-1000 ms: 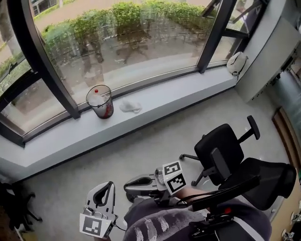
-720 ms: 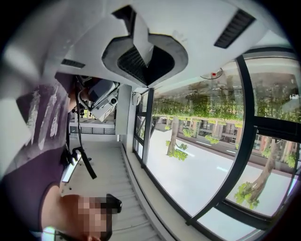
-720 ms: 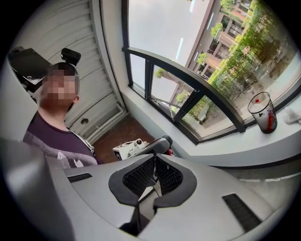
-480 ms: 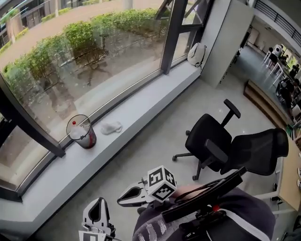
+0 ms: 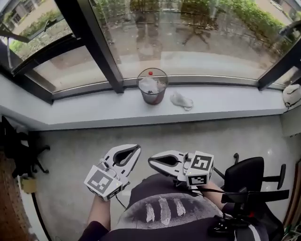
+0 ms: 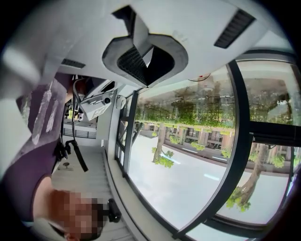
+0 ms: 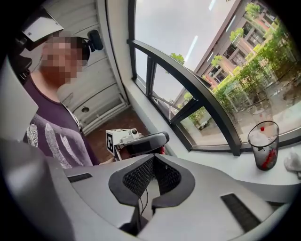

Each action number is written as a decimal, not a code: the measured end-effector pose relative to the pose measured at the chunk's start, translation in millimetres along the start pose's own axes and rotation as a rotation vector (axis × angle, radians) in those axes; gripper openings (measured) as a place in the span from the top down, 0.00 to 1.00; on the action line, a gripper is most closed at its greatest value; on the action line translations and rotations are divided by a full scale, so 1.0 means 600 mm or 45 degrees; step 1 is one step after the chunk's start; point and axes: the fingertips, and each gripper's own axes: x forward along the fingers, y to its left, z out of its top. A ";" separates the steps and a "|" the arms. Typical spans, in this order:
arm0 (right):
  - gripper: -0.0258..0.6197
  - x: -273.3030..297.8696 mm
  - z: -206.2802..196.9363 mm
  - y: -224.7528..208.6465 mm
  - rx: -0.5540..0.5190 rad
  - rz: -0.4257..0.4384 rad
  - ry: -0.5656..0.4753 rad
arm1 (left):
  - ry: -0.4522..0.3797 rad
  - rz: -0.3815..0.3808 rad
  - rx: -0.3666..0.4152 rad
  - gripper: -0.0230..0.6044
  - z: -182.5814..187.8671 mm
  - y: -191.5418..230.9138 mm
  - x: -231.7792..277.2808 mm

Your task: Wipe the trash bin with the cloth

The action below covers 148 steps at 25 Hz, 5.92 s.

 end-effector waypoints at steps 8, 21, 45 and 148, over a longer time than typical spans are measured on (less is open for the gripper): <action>0.96 -0.071 0.065 -0.117 -0.075 0.076 0.086 | 0.129 0.204 0.145 0.97 0.032 0.021 0.107; 0.96 -0.067 0.196 -0.311 -0.526 -0.285 0.260 | -0.004 -0.015 0.244 0.97 0.102 0.188 0.239; 0.84 -0.119 0.113 -0.670 -0.352 -0.643 0.802 | 0.894 -0.464 0.682 0.59 -0.202 0.377 0.458; 0.87 -0.018 -0.147 -0.868 -0.596 -0.376 1.088 | 0.887 -0.264 0.456 0.77 -0.279 0.474 0.479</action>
